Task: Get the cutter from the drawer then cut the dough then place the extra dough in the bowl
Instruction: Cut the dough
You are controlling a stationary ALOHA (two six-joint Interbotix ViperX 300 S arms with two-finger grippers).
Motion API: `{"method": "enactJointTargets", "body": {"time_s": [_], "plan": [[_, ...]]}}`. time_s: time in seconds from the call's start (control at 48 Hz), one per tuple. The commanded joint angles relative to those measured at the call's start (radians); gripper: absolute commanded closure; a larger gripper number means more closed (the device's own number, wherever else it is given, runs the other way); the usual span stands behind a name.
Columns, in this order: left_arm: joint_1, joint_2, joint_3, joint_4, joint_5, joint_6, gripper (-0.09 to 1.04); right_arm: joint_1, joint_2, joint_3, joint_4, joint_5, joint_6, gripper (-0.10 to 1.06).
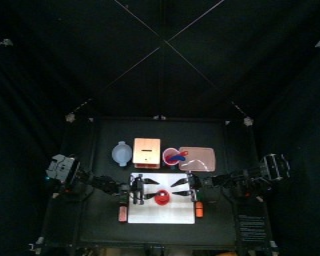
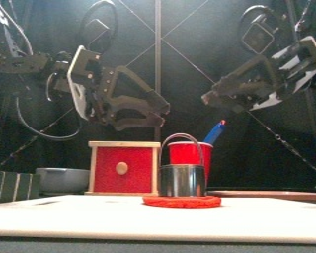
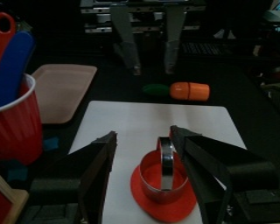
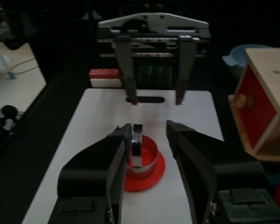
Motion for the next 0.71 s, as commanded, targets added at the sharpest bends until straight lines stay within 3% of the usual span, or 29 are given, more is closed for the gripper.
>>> {"method": "enactJointTargets", "body": {"time_s": [0.021,0.375,0.708], "plan": [[-0.015,0.028,-0.048,0.005,-0.014,-0.002,0.06,0.028,0.086,-0.038,0.048,-0.072,0.006,0.20],[-0.003,0.080,-0.075,-0.009,0.002,-0.002,0.06,0.028,0.143,-0.089,0.041,-0.086,0.018,0.20],[0.000,0.080,-0.078,-0.003,0.026,0.000,0.06,0.023,0.137,-0.152,0.046,0.104,0.006,0.20]]}}
